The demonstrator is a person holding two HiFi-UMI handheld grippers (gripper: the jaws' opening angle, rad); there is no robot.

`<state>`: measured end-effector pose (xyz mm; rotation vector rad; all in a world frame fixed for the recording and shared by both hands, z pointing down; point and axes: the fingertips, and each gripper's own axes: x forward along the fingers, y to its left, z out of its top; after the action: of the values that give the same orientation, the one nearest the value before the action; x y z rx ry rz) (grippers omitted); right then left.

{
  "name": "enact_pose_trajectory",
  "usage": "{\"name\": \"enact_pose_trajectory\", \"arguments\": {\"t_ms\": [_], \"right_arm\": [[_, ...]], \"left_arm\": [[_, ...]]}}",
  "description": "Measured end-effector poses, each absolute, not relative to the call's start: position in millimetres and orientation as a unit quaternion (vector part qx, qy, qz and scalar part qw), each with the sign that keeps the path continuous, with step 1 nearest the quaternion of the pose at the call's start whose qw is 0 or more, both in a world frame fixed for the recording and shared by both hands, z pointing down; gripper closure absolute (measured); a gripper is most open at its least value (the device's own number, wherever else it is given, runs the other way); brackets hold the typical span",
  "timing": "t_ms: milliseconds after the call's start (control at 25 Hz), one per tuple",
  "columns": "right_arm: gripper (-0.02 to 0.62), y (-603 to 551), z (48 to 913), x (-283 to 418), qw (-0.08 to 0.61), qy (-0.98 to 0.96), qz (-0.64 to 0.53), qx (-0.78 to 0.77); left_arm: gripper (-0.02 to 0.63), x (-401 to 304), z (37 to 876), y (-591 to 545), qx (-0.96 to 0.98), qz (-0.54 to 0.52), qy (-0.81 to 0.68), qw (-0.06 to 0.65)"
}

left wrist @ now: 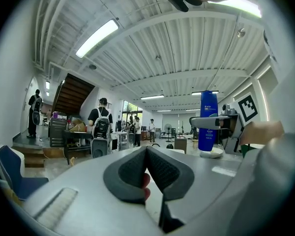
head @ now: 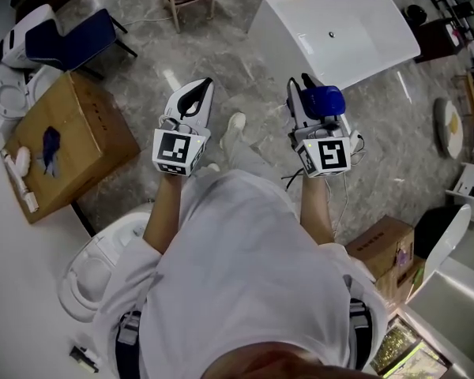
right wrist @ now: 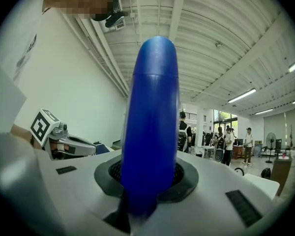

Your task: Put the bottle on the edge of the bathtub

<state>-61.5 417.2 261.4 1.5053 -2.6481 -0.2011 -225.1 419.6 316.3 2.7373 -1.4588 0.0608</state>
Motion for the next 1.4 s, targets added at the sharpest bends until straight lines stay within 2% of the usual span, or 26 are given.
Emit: {"name": "enact_pose_trajectory", "arguments": {"t_ms": [360, 640, 1080, 1400], "right_arm": [[0.492, 292, 283, -31, 0.019, -0.865, -0.051, 0.499], [0.492, 183, 283, -7, 0.022, -0.871, -0.047, 0.489], [0.492, 68, 292, 28, 0.025, -0.872, -0.043, 0.487], [0.492, -19, 297, 49, 0.024, -0.853, -0.047, 0.52]], "left_arm": [[0.609, -209, 315, 296, 0.864, 0.025, -0.502, -0.007], [0.609, -169, 327, 178, 0.869, 0.04, -0.492, 0.007], [0.609, -111, 326, 53, 0.885, 0.036, -0.465, -0.008], [0.609, -94, 320, -46, 0.894, 0.008, -0.447, -0.02]]}}
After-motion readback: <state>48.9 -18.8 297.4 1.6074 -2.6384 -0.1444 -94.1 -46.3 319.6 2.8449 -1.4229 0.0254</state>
